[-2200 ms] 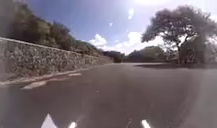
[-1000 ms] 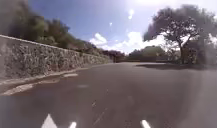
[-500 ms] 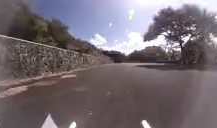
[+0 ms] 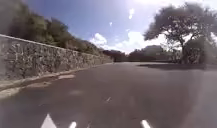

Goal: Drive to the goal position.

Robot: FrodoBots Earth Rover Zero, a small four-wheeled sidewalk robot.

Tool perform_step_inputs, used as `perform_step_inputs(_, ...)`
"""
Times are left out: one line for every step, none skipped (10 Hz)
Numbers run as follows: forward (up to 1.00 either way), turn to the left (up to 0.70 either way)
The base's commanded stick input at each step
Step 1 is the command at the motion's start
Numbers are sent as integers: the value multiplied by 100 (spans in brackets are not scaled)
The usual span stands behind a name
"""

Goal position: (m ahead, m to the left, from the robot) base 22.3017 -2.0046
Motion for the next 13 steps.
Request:
perform_step_inputs(50,0)
perform_step_inputs(50,0)
perform_step_inputs(50,0)
perform_step_inputs(50,0)
perform_step_inputs(50,0)
perform_step_inputs(50,0)
perform_step_inputs(50,0)
perform_step_inputs(50,0)
perform_step_inputs(50,0)
perform_step_inputs(50,0)
perform_step_inputs(50,0)
perform_step_inputs(50,0)
perform_step_inputs(50,0)
